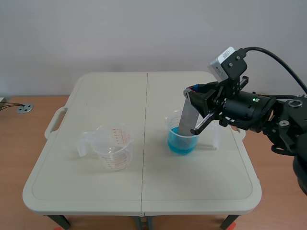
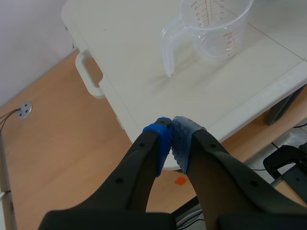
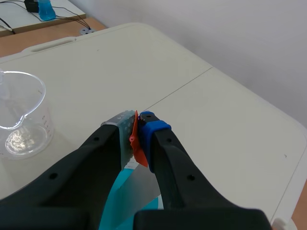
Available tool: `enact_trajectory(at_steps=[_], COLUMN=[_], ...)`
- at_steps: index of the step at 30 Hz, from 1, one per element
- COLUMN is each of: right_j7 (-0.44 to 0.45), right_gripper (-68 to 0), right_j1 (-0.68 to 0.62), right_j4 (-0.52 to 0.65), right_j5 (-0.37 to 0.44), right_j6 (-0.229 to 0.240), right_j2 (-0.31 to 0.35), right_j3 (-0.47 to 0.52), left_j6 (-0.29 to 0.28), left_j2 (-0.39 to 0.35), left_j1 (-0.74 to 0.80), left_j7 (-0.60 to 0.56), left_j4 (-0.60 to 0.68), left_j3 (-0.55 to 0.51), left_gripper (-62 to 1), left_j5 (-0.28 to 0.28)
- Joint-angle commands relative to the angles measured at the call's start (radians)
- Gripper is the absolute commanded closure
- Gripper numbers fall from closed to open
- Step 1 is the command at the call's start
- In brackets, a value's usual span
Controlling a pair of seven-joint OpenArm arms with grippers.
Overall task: Hold the metal plate by the orange handle, dip it into the blue solution, take it out and point at it, then put the plate back in the beaker on the left.
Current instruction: 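Hold the plate still in the solution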
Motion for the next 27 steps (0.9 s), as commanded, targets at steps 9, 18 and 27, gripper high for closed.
enact_trajectory(at_steps=[9,18,27], right_j7=[0.004,0.005,0.012], right_gripper=[-1.3,-1.3,-1.3], right_j1=[0.023,0.023,0.022], right_j4=[0.006,0.006,0.027], right_j5=[0.0,0.0,0.0], right_j6=[0.012,0.012,0.012], right_j2=[0.002,0.002,0.003], right_j3=[-0.003,-0.003,0.002], left_j6=[0.002,0.002,0.001], left_j2=[0.005,0.005,0.005], left_j1=[-0.006,-0.006,-0.009], left_j7=[-0.014,-0.014,-0.014], left_j4=[0.012,0.012,0.012], left_j3=[-0.005,-0.005,-0.005], left_gripper=[-2.8,-2.8,-2.8], left_j5=[-0.011,-0.011,-0.01])
